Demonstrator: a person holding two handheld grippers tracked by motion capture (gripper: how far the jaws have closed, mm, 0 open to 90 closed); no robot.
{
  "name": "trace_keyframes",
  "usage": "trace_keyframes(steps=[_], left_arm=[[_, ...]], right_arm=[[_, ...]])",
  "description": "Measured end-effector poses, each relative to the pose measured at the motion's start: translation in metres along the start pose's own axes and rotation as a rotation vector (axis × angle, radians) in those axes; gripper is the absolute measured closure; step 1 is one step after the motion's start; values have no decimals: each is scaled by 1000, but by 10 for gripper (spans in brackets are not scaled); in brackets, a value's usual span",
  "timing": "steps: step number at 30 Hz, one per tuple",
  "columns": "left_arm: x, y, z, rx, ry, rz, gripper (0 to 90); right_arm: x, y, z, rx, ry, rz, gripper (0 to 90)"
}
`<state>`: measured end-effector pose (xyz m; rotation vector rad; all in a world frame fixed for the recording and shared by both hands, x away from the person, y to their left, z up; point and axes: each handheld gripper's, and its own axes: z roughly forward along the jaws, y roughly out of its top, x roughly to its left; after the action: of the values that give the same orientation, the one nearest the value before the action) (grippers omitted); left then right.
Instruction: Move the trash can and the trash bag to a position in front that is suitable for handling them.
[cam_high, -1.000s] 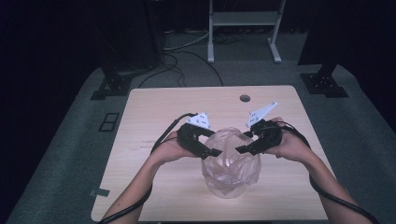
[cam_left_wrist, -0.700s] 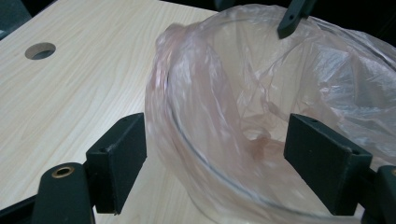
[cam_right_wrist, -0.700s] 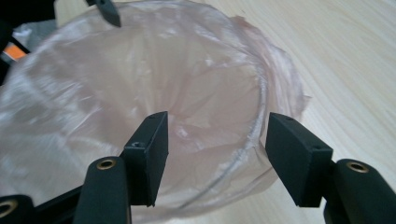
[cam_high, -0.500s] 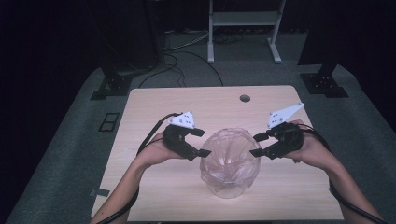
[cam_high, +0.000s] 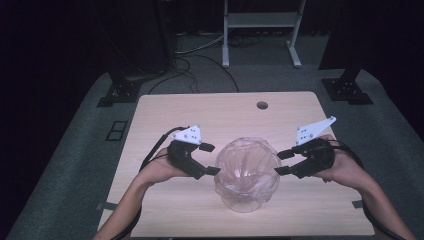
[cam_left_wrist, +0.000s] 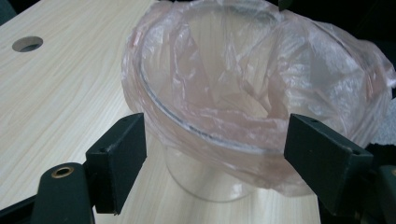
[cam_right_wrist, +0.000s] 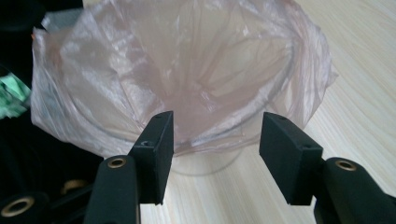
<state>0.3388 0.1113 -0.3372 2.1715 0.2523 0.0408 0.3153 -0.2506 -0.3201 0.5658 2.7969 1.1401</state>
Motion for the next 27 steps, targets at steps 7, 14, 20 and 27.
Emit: trace_keyframes(steps=[7,14,20,27], left_arm=[[-3,-4,4,23,-30,10,197],[-5,-8,8,46,-74,17,196],[-8,-10,12,69,-110,30,190],[-10,-16,14,93,-143,34,188]], right_arm=[[3,-5,0,41,-7,-10,485],[5,-8,1,48,5,-22,497],[7,-7,1,71,17,-45,517],[11,-6,1,90,35,-76,527]])
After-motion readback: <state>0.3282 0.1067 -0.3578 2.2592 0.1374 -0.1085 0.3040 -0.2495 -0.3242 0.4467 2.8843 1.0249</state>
